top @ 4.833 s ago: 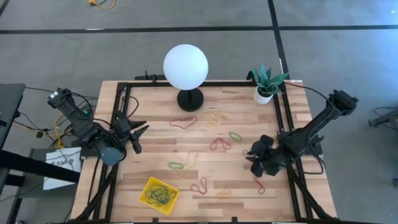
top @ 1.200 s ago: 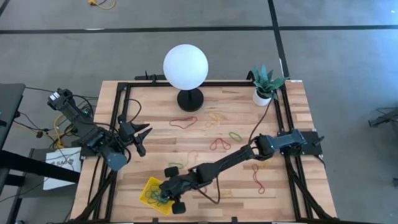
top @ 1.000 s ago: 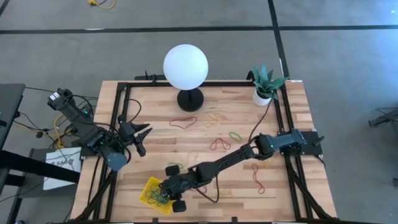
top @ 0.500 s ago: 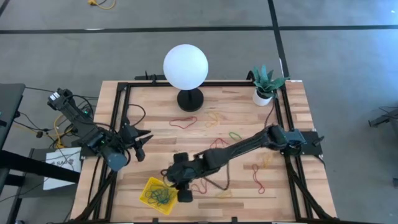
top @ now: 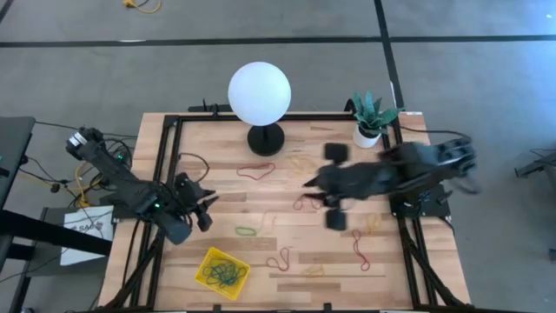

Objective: Pick and place items into bin
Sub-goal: Put the red rubber band into the yellow bin

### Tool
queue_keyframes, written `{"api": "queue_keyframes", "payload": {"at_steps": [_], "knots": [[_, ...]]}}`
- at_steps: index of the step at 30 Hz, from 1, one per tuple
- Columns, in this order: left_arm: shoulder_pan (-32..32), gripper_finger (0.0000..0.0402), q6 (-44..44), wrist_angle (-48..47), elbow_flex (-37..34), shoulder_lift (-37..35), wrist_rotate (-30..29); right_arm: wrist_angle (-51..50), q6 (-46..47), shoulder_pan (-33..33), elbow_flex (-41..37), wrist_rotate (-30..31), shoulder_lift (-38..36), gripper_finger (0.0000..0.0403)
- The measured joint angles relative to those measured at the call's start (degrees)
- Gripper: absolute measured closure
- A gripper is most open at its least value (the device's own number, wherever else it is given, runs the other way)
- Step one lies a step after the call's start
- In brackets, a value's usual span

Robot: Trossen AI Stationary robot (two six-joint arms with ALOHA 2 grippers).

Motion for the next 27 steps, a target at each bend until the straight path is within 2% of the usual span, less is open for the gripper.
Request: {"api": "queue_keyframes", "payload": {"at_steps": [3,8,11,15,18,23,27], "knots": [[3.71,0.0315,-0.87,2.3,-1.06,4.03,-0.18,0.04,3.75,2.36,-8.84,3.06,-6.68,0.0308],[12.13,0.0315,3.72,9.59,-1.46,10.71,2.43,10.34,10.76,6.76,-31.64,5.76,-18.34,0.0308],[17.27,0.0315,11.15,18.7,-1.46,14.09,5.03,17.91,16.74,9.32,-46.36,6.67,-25.49,0.0308],[24.52,0.0315,24.96,31.19,-1.46,18.52,12.95,28.78,26.69,13.75,-65.17,12.93,-35.46,0.0308],[29.35,0.0315,31.71,38.65,-1.46,21.73,17.38,40.06,31.03,17.47,-78.16,16.34,-41.53,0.0308],[36.55,0.0315,38.29,47.15,-1.46,28.45,25.87,67.6,30.93,21.61,-96.93,19.67,-44.48,0.0308],[41.11,0.0315,40.52,52.82,-1.46,34.09,32.0,82.51,30.37,22.04,-105.89,22.28,-43.2,0.0308]]}}
